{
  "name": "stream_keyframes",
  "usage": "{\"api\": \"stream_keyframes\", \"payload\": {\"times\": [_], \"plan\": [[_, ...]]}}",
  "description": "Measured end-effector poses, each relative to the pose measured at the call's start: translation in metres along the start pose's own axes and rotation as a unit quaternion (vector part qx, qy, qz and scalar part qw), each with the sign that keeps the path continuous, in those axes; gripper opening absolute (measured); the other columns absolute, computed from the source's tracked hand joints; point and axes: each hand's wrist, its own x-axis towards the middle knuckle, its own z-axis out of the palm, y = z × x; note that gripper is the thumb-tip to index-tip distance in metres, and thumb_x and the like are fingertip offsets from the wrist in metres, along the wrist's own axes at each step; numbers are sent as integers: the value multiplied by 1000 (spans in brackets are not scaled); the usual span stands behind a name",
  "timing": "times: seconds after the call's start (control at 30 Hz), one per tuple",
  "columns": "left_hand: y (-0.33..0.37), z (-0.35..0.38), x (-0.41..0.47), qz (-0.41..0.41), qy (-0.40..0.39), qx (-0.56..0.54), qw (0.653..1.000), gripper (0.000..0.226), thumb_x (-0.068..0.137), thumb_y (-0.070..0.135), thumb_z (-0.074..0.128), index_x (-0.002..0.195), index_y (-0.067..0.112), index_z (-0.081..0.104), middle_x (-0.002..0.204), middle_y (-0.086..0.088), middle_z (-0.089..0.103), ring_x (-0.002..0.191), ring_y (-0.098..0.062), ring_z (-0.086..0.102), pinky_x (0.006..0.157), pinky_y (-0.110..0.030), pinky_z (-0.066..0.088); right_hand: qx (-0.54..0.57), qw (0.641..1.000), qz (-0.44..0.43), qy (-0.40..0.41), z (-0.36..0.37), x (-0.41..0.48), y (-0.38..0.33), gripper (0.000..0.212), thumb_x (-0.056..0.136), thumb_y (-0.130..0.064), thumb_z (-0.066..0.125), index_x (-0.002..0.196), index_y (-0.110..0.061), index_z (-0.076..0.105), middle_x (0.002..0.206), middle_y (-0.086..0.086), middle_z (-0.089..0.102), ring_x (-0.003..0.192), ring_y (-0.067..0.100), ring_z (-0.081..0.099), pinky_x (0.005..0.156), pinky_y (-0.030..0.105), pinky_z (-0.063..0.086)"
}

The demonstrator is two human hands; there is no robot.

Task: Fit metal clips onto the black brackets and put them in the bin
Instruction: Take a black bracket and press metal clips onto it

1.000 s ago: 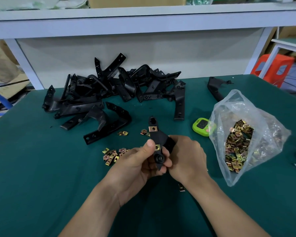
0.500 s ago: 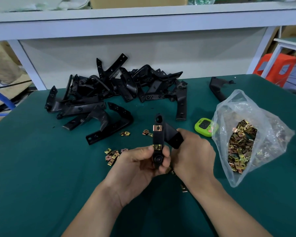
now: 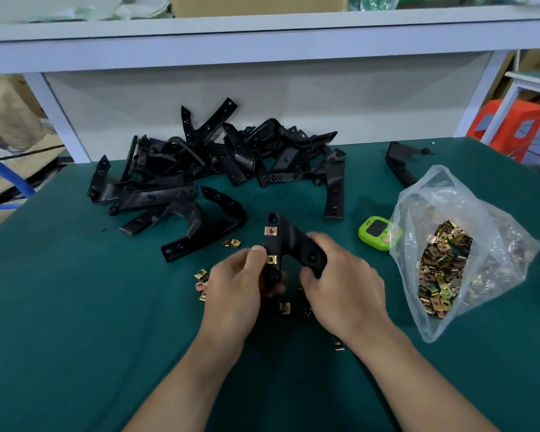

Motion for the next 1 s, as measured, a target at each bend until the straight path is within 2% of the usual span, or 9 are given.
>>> {"api": "stream_keyframes", "payload": {"times": [0.07,0.13,0.3,0.47,0.63,0.73,0.8,0.9,1.0], "plan": [[0,0,-2,97,54,91,990,12,98,30,63,97,38,72,81,11,77,72,-6,71,62,-12,52,-16,1000,-17,8,-1,-1,0,30,91,-34,57,118,-43,49,72,-16,58,63,16,50,59,33,34],[1,1,-6,143,55,134,979,29,91,29,73,99,55,62,83,25,75,80,5,69,66,-3,47,-25,999,-26,2,-1,-2,-2,24,92,-32,58,112,-41,50,70,-15,58,61,14,50,54,32,31],[-1,0,-9,175,96,180,963,45,80,23,85,89,59,61,82,46,65,86,26,59,73,8,36,-46,998,-33,-11,-1,-3,-3,23,93,-28,56,113,-39,50,69,-13,56,61,15,47,55,34,32],[-2,-4,-2,175,120,167,963,46,76,20,89,86,58,65,81,47,64,87,22,63,80,-1,49,-34,999,-33,-16,0,-3,-4,25,93,-24,55,109,-40,46,67,-12,56,57,10,46,51,32,30],[-5,0,-4,181,112,176,961,48,82,28,83,112,61,65,86,53,59,91,29,57,76,4,43,-34,999,-29,-5,0,-4,-6,21,94,-26,54,108,-39,47,68,-12,56,63,15,55,55,34,37],[-1,-2,-5,172,106,195,960,44,84,34,79,83,74,60,84,50,62,90,23,61,86,-14,53,-35,999,-35,-2,0,-4,-7,20,93,-25,55,105,-38,47,66,-13,55,60,10,53,52,32,34],[0,-4,-4,168,104,195,961,48,84,31,80,78,75,61,82,48,63,88,20,64,87,-23,56,-38,998,-41,-3,0,-4,-8,20,92,-24,56,103,-37,46,63,-13,53,57,9,50,50,32,31],[4,-3,-6,201,108,207,951,59,84,30,81,76,82,53,78,56,56,79,23,62,78,-14,52,-23,999,-43,4,-1,-5,-8,24,91,-24,57,102,-40,42,62,-13,52,54,6,47,48,28,27],[2,-3,-5,217,99,221,946,50,84,35,80,83,79,55,80,57,54,86,25,60,75,-3,47,-13,998,-53,-15,-6,-3,-6,28,89,-23,57,104,-40,40,64,-12,55,56,8,50,50,29,32]]}}
